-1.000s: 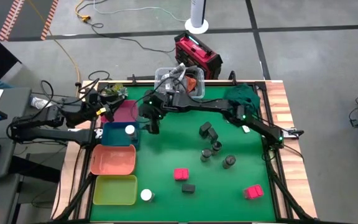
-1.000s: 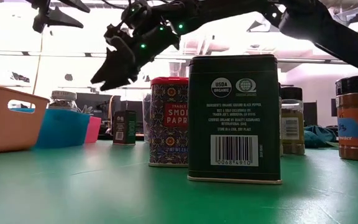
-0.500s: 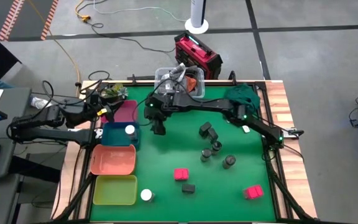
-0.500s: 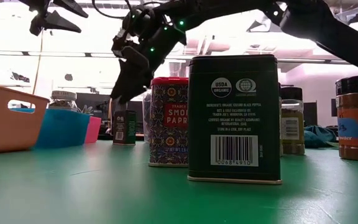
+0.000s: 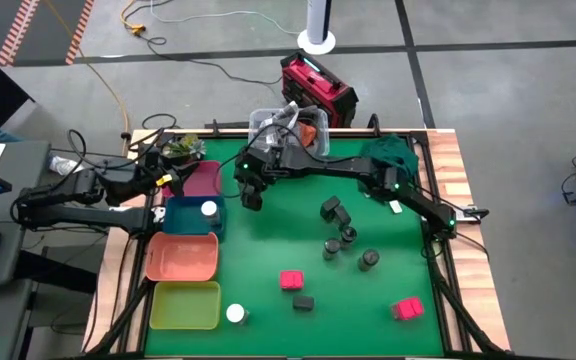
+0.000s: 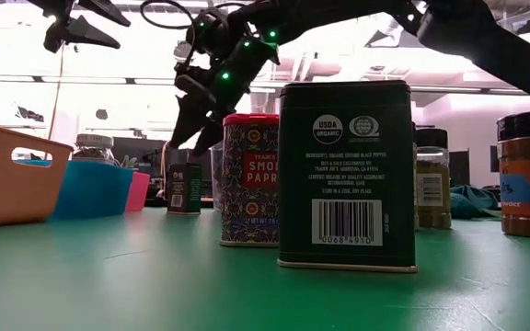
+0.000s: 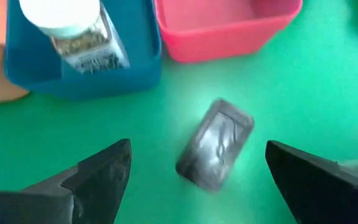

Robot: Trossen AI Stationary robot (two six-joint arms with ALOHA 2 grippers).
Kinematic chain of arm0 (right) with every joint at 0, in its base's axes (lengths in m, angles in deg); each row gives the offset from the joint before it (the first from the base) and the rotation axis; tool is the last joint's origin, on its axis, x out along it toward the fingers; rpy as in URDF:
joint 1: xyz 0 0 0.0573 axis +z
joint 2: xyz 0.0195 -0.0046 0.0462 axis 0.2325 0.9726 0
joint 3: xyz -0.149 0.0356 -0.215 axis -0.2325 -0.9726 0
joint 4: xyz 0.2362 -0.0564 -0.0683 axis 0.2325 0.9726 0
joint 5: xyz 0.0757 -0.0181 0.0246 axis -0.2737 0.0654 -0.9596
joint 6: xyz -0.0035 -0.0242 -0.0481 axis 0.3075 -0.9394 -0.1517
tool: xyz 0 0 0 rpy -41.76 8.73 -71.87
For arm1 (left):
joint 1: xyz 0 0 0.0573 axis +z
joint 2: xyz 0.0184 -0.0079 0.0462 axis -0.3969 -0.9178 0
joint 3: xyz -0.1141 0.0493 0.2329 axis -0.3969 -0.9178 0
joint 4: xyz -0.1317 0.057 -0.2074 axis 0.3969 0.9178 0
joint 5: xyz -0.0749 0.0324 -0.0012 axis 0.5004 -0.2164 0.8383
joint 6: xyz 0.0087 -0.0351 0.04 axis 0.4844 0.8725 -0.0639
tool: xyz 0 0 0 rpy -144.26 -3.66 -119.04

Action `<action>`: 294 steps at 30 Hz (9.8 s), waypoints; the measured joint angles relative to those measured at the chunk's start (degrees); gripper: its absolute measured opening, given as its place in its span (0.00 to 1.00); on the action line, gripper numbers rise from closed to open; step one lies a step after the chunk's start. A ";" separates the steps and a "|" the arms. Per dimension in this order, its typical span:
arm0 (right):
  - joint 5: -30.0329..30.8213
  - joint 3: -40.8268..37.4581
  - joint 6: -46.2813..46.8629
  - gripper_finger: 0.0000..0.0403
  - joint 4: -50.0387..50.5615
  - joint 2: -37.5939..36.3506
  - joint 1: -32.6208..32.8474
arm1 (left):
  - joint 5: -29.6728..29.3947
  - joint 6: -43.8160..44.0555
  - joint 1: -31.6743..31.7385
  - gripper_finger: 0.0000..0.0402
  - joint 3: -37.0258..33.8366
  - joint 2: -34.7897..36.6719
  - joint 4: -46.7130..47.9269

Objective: Sort spices by type
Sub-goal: Put the top left green seasoning can into the red bin

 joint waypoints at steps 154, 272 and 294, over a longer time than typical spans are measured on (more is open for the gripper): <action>-13.09 1.80 -10.86 0.43 6.94 -6.98 -1.62 | 16.79 -8.07 -0.07 0.55 -17.77 -3.76 -8.85; -17.12 1.02 -14.33 0.66 14.28 -7.99 -5.80 | 3.98 -9.40 -0.09 0.34 -20.79 2.84 -16.42; -16.94 1.02 -11.90 0.66 12.06 -7.99 -2.44 | -21.99 12.17 -0.09 0.34 -20.76 2.73 10.03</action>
